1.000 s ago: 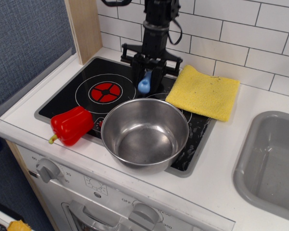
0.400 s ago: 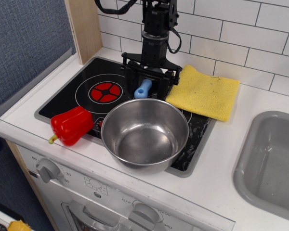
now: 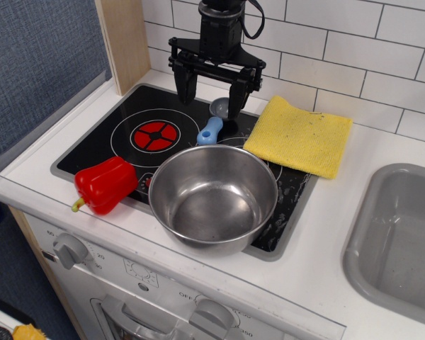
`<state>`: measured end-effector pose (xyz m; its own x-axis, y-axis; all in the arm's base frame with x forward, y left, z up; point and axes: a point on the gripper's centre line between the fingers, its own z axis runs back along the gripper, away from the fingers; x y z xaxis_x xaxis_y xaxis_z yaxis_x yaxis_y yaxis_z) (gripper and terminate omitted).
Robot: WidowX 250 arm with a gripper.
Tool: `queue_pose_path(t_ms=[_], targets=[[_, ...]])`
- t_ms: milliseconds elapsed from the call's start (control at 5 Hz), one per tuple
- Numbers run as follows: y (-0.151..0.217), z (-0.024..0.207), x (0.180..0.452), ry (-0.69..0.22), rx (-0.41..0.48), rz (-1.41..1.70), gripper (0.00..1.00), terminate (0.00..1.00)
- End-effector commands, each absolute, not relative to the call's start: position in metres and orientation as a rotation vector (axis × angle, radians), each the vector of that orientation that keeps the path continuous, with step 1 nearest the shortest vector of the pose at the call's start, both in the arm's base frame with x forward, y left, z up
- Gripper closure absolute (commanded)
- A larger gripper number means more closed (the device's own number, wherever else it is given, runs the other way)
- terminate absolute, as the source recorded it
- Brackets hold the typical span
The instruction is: Move the spoon to the left of the yellow cloth.
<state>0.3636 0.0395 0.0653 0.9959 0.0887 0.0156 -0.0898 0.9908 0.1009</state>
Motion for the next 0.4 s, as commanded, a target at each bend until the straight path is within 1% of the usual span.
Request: queue_pose_path(t_ms=[0, 200], targets=[[0.0374, 0.0929, 0.3568, -0.074, 0.094, 0.013, 0.0, 0.0], [0.0374, 0.0929, 0.3568, -0.074, 0.094, 0.013, 0.0, 1.0]])
